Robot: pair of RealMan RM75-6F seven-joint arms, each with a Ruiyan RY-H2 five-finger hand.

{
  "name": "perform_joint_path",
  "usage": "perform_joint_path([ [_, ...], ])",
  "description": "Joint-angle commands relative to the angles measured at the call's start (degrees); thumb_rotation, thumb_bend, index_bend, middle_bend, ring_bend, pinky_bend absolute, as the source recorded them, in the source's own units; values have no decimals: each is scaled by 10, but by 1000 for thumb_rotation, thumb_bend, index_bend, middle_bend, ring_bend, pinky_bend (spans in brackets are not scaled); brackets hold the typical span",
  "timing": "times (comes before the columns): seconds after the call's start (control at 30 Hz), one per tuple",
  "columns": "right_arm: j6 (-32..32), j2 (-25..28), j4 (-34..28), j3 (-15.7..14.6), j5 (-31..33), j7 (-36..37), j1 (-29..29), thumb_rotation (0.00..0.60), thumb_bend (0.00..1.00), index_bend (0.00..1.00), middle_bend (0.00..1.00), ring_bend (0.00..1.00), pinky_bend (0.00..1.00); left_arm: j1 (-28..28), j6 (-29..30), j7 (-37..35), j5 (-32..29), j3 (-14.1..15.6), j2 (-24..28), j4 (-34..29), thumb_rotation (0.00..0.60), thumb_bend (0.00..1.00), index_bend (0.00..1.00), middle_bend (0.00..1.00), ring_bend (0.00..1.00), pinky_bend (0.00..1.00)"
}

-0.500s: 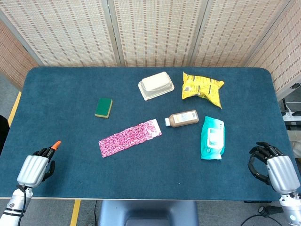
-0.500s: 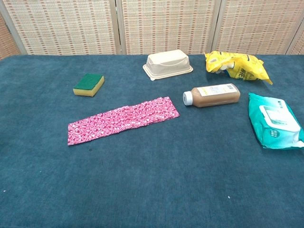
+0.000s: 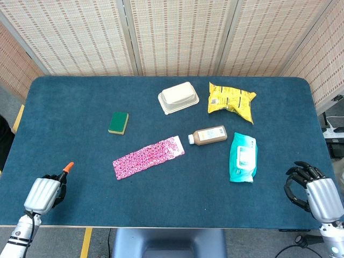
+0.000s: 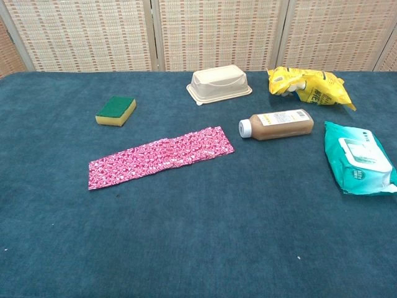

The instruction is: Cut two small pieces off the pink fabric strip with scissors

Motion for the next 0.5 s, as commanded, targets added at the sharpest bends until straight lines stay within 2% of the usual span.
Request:
perform_joint_path([
  [0.03, 20, -12, 8, 10, 2, -11, -7, 600, 316, 353, 415, 229, 356, -19, -24, 15, 3, -1, -9, -12, 600, 792, 0, 689, 739, 652],
  [0.3, 26, -11, 6, 9, 1, -8, -12, 600, 316, 334, 414, 229, 356, -73, -92, 66, 0, -16, -53, -32, 600, 819, 0, 700, 764, 661],
  [0.5, 17, -5, -2, 8, 6, -5, -11, 600, 316, 334, 414, 228, 356, -115, -162, 97, -51, -36, -85, -24, 600, 820, 0, 700, 765, 663],
])
